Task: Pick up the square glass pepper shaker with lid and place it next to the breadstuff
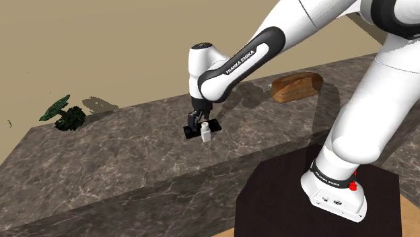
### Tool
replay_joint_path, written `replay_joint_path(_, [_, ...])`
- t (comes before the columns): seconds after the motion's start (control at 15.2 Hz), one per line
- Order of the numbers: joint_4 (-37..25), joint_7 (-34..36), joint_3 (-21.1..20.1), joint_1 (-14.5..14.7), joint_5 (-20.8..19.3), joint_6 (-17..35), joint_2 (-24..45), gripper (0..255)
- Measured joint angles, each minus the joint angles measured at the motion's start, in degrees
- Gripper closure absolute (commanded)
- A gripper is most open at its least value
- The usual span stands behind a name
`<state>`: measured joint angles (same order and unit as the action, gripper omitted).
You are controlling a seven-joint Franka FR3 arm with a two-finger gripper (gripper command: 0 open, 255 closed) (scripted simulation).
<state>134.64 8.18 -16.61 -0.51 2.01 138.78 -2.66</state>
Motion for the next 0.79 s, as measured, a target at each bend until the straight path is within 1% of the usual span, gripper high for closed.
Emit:
replay_joint_path(0.4, [1.0,1.3,-0.1,0.0,-1.6,4.7,3.7,0])
replay_joint_path(0.79, [0.9,1.4,-0.1,0.0,-1.9,5.1,4.3,0])
